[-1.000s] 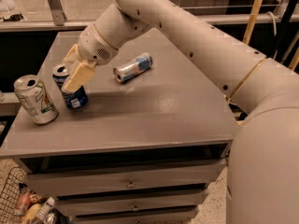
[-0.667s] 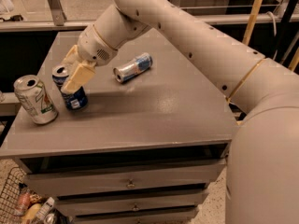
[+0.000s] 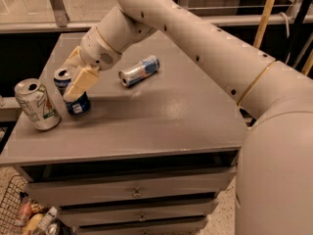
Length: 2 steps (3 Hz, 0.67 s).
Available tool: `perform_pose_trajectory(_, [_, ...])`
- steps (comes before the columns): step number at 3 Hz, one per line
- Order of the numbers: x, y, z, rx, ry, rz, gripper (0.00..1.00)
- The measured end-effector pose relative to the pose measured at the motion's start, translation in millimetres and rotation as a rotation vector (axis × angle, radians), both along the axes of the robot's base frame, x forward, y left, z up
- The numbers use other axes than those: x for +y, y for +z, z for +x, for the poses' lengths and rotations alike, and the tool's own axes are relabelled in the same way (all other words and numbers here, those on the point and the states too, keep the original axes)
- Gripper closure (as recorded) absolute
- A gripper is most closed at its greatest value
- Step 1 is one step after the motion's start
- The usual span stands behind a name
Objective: Move pepsi can near 7up can
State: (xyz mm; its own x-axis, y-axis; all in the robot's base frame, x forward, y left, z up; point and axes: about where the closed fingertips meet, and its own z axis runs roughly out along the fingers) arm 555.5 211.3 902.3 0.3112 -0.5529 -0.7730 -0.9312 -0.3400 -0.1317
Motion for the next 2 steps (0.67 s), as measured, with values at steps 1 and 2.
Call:
perform_pose_trajectory(1, [1.2, 0.0, -1.0, -0.001, 0.004, -0.002, 0.00])
perform_pose_trajectory(2, [-22.8, 17.7, -8.1, -0.047, -0.017, -0.026, 0.00])
